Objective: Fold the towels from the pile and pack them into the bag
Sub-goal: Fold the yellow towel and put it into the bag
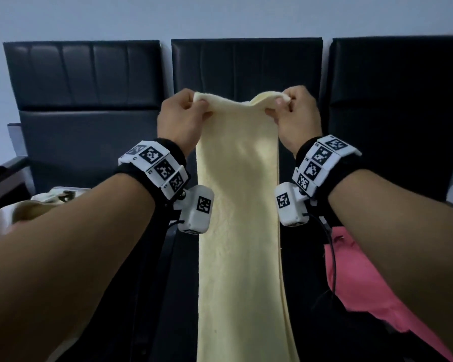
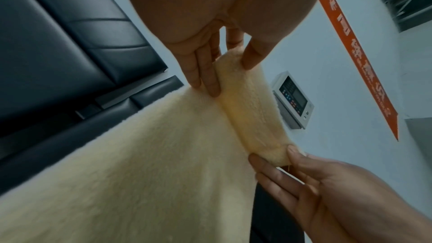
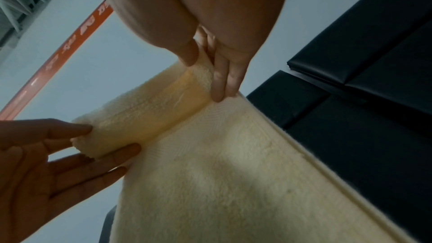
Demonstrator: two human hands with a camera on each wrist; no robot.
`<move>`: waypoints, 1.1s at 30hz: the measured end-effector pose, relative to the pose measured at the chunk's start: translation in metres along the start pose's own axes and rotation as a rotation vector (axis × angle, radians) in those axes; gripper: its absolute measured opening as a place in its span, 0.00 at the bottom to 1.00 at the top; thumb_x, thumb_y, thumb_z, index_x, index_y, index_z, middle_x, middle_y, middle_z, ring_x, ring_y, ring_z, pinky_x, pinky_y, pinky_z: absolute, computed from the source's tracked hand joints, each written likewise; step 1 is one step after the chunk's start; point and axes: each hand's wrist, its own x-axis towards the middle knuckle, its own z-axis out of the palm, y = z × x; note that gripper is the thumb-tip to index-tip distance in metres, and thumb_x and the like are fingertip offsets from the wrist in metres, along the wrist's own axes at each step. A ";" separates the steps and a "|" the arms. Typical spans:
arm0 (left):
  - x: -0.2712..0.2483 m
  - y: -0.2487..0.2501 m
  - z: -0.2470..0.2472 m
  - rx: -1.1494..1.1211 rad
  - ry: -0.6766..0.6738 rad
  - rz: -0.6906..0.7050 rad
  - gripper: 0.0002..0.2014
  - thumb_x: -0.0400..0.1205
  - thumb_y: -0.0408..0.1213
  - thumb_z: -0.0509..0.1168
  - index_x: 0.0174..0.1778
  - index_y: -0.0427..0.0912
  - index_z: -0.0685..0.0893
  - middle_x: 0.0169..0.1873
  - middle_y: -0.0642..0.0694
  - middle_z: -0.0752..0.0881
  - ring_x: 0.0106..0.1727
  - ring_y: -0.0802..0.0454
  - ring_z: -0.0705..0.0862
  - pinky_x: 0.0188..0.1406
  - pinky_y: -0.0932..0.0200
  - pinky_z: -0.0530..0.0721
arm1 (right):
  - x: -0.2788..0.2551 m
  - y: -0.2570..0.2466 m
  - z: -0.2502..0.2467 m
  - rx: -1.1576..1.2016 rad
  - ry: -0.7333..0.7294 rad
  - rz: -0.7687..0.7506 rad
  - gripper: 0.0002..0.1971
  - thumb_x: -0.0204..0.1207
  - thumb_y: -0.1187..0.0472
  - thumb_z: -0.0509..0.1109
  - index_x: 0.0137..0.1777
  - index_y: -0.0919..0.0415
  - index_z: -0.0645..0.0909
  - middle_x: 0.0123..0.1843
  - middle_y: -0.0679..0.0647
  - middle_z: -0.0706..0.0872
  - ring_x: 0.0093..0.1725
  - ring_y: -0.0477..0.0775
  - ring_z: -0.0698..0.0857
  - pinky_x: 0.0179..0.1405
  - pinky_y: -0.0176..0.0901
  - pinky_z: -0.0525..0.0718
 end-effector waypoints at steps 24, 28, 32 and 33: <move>0.076 -0.141 0.045 0.019 -0.038 -0.170 0.11 0.72 0.45 0.70 0.38 0.39 0.87 0.35 0.42 0.87 0.42 0.45 0.86 0.56 0.35 0.88 | 0.054 0.111 0.100 -0.002 -0.102 0.141 0.02 0.84 0.57 0.65 0.51 0.53 0.78 0.50 0.50 0.88 0.52 0.53 0.90 0.57 0.59 0.88; 0.047 -0.145 0.041 0.028 -0.064 -0.233 0.12 0.69 0.48 0.70 0.36 0.42 0.87 0.42 0.32 0.90 0.52 0.30 0.89 0.59 0.29 0.87 | 0.028 0.120 0.086 0.031 -0.136 0.189 0.01 0.83 0.57 0.67 0.49 0.51 0.79 0.50 0.51 0.89 0.51 0.54 0.91 0.56 0.60 0.89; 0.009 -0.134 0.034 0.005 -0.097 -0.263 0.08 0.66 0.49 0.70 0.31 0.49 0.87 0.44 0.33 0.91 0.55 0.31 0.90 0.62 0.30 0.87 | -0.007 0.119 0.064 0.092 -0.183 0.239 0.05 0.81 0.56 0.68 0.44 0.47 0.79 0.49 0.52 0.90 0.49 0.53 0.92 0.55 0.60 0.91; -0.001 -0.131 0.031 0.001 -0.104 -0.274 0.09 0.65 0.50 0.69 0.31 0.48 0.87 0.44 0.32 0.90 0.55 0.31 0.90 0.62 0.30 0.87 | -0.017 0.118 0.057 0.093 -0.187 0.244 0.04 0.79 0.55 0.69 0.43 0.45 0.79 0.48 0.52 0.90 0.50 0.54 0.92 0.54 0.61 0.90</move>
